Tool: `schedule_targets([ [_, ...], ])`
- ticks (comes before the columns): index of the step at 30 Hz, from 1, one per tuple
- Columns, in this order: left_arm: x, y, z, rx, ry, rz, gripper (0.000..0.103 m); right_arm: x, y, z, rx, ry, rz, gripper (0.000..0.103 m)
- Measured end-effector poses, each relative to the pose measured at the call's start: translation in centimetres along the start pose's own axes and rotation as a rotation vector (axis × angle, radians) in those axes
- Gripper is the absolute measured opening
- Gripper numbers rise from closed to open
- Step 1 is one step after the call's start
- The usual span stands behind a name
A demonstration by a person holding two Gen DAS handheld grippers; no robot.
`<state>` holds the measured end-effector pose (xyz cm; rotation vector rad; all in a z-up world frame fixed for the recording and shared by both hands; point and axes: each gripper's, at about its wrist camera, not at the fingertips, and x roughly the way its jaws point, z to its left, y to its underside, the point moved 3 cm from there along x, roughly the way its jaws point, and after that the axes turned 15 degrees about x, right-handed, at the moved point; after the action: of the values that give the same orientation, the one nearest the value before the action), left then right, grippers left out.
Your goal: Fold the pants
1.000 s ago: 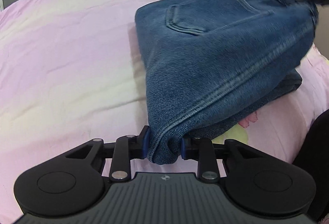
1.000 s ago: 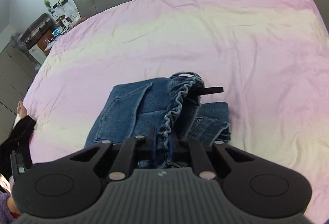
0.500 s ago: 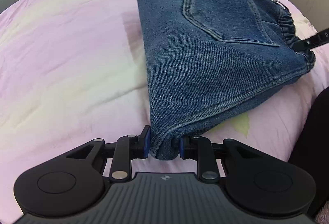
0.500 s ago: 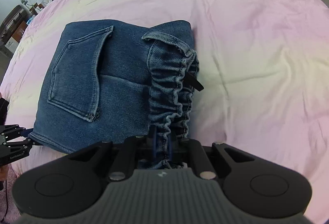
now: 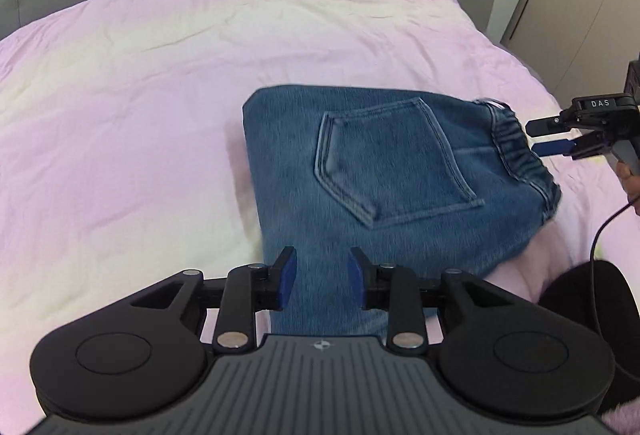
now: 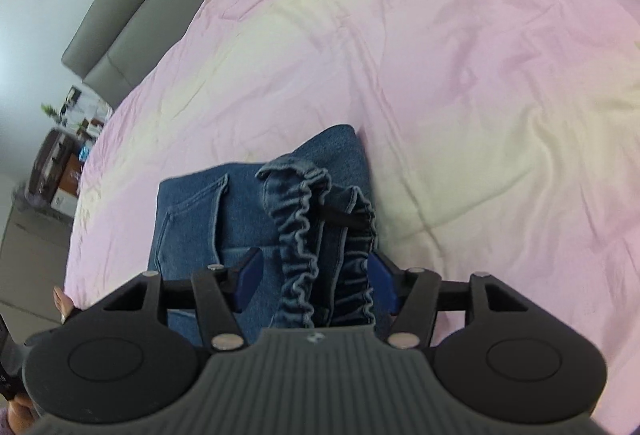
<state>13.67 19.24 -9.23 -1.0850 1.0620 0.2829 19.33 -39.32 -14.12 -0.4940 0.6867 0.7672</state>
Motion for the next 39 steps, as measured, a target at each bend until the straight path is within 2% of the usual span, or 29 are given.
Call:
schedule_targets([
  [6, 4.8, -2.6, 1.9, -0.076, 0.025, 0.067, 0.037, 3.3, -2.3, -1.0, 0.14, -0.084, 0.035, 0.057],
  [8, 6.0, -2.8, 2.5, -0.1, 0.03, 0.087, 0.037, 4.7, -3.0, -1.7, 0.181, -0.107, 0.053, 0.065],
  [11, 7.3, -2.7, 3.1, -0.141, 0.026, 0.115, 0.037, 6.4, -3.8, -2.7, 0.26, -0.152, 0.097, 0.069],
  [14, 7.8, -2.4, 3.7, -0.18, 0.031, 0.122, 0.037, 7.2, -4.1, -3.2, 0.289, -0.207, 0.133, 0.062],
  [15, 7.9, -2.2, 3.9, -0.191, 0.034, 0.124, 0.039, 7.3, -4.0, -3.3, 0.3, -0.234, 0.149, 0.052],
  [20, 7.9, -1.5, 4.5, -0.249, 0.049, 0.116, 0.043, 7.4, -3.6, -3.9, 0.342, -0.249, 0.155, 0.05],
  [21, 7.8, -1.3, 4.6, -0.256, 0.046, 0.113, 0.042, 7.2, -3.6, -3.5, 0.339, -0.253, 0.144, 0.037],
  [22, 7.6, -1.3, 4.7, -0.261, 0.046, 0.109, 0.039, 6.7, -3.5, -2.6, 0.284, -0.237, 0.124, 0.031],
  [25, 6.9, -0.8, 5.1, -0.254, 0.046, 0.098, 0.031, 4.2, -2.7, 1.6, 0.083, -0.221, 0.083, 0.024],
  [31, 5.7, -0.9, 5.3, -0.233, 0.009, 0.084, 0.026, 0.7, -3.3, 10.2, -0.101, -0.336, 0.042, 0.021],
  [33, 5.6, -1.1, 5.4, -0.231, -0.001, 0.084, 0.025, 1.2, -4.1, 11.5, -0.122, -0.312, 0.029, 0.021],
  [35, 6.1, -1.1, 5.2, -0.215, -0.006, 0.102, 0.024, 2.7, -5.0, 10.7, -0.069, -0.239, 0.043, 0.021],
  [39, 7.4, -0.9, 5.0, -0.204, 0.042, 0.113, 0.024, 5.6, -6.0, 4.5, 0.074, -0.082, 0.054, 0.02],
])
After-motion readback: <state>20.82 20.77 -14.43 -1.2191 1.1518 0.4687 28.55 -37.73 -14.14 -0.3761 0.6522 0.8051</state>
